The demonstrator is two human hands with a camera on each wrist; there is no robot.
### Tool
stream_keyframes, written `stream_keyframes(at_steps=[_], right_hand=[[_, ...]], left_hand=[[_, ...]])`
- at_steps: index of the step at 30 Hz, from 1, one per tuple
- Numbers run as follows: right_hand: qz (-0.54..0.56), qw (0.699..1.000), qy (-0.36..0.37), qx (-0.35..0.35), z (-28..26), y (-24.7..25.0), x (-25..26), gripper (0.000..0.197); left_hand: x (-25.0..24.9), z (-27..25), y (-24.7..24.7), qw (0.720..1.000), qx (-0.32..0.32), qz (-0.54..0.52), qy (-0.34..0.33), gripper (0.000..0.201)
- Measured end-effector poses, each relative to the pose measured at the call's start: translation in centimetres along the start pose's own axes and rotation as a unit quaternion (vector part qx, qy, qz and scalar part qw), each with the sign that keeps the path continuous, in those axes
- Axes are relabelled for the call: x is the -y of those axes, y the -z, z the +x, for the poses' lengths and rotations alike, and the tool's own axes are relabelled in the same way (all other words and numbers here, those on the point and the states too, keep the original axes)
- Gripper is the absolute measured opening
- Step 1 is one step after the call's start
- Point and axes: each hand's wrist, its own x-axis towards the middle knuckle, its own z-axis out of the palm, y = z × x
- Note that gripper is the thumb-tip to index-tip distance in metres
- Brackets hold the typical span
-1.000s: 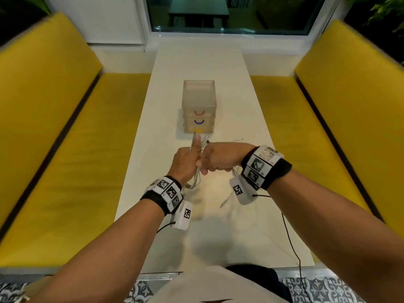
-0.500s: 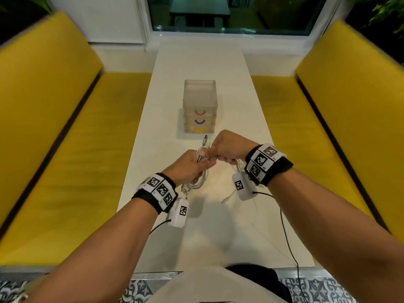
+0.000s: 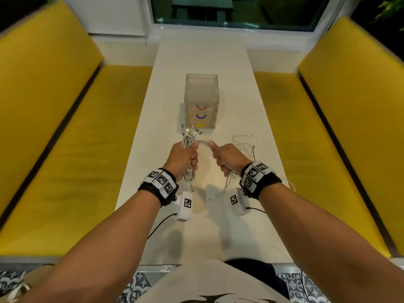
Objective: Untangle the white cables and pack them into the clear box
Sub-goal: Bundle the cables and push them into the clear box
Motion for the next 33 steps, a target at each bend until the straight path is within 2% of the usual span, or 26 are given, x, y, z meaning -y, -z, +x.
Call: stream_keyframes(at_steps=[4, 7, 10, 12, 16, 19, 22, 25, 27, 29, 31, 33], right_hand=[[0.151, 0.986, -0.018, -0.075, 0.0, -2.2, -0.6, 0.048], [0.269, 0.96, -0.043, -0.062, -0.4, -3.1, 0.0, 0.037], [0.347, 0.935, -0.042, -0.053, -0.7, -3.5, 0.4, 0.024], [0.327, 0.944, 0.001, -0.051, -0.9, -3.7, 0.8, 0.022], [0.144, 0.983, 0.111, -0.025, -1.6, -4.1, 1.4, 0.029], [0.06, 0.987, 0.147, -0.013, -1.4, -3.8, 1.3, 0.028], [0.062, 0.984, 0.166, -0.007, -1.3, -3.3, 1.4, 0.027], [0.066, 0.978, 0.199, -0.016, -1.6, -2.1, 2.4, 0.029], [0.079, 0.974, 0.211, -0.019, -1.8, -0.9, 3.5, 0.031], [0.083, 0.972, 0.217, -0.029, -1.9, 0.1, 4.6, 0.033], [0.068, 0.973, 0.219, -0.036, -1.8, 0.9, 5.5, 0.037], [0.023, 0.977, 0.208, -0.027, -1.5, 1.4, 5.4, 0.038]], left_hand=[[1.0, -0.5, -1.2, 0.991, -0.085, 0.093, -0.053, 0.039], [1.3, -1.1, -1.9, 0.987, -0.087, 0.106, -0.078, 0.049], [0.6, -1.3, -2.4, 0.994, -0.073, 0.06, -0.052, 0.047], [0.3, -1.3, -2.7, 0.995, -0.058, 0.055, -0.058, 0.04], [-0.1, -1.3, -3.0, 0.998, -0.027, 0.024, -0.056, 0.042], [-0.6, -1.1, -3.1, 0.998, -0.017, 0.02, -0.063, 0.041], [-1.3, -0.9, -3.3, 0.992, -0.027, 0.067, -0.099, 0.041], [-2.7, -0.7, -3.5, 0.982, -0.036, 0.103, -0.154, 0.051], [-4.2, -0.1, -3.6, 0.972, -0.073, 0.117, -0.192, 0.051], [-5.7, 0.5, -4.0, 0.964, -0.11, 0.115, -0.211, 0.048], [-6.9, 0.9, -4.3, 0.964, -0.11, 0.103, -0.218, 0.049], [-8.0, 1.0, -4.2, 0.97, -0.12, 0.038, -0.208, 0.054]])
